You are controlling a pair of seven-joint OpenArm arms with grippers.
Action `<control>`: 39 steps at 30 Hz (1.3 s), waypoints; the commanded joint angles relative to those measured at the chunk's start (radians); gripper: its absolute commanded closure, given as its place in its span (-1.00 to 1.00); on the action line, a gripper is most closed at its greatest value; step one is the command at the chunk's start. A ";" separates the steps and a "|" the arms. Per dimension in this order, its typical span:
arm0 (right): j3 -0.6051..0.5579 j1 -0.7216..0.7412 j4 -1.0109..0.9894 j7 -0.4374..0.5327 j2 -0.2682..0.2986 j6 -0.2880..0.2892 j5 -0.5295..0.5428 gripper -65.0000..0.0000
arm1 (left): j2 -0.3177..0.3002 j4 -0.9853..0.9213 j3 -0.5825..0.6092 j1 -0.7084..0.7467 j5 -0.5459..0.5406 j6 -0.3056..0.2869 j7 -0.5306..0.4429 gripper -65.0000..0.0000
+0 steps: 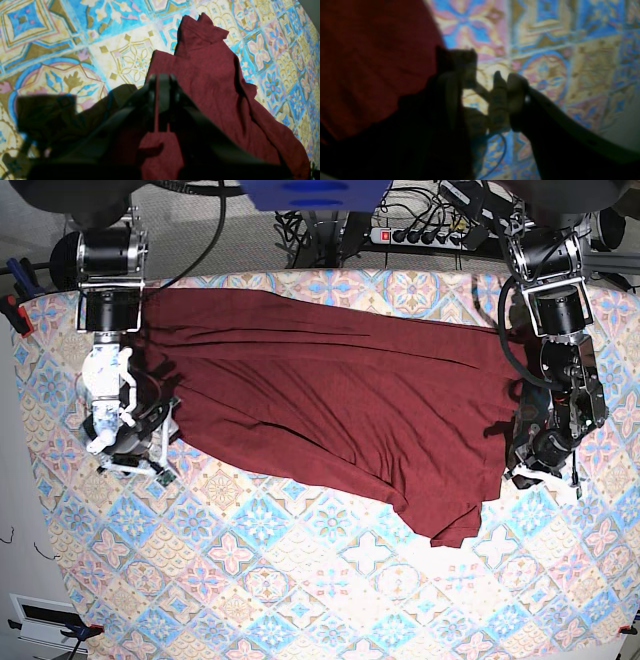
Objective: Layout the t-shirt on the table in an organized manner, then fold the t-shirt properly
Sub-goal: 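Pull the grasped edges with both grippers to flatten the shirt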
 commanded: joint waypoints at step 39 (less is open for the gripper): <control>-0.024 -0.008 -0.236 0.032 -0.027 -0.005 0.195 0.84 | -0.019 0.021 -0.002 -0.022 -0.009 -0.005 -0.019 1.00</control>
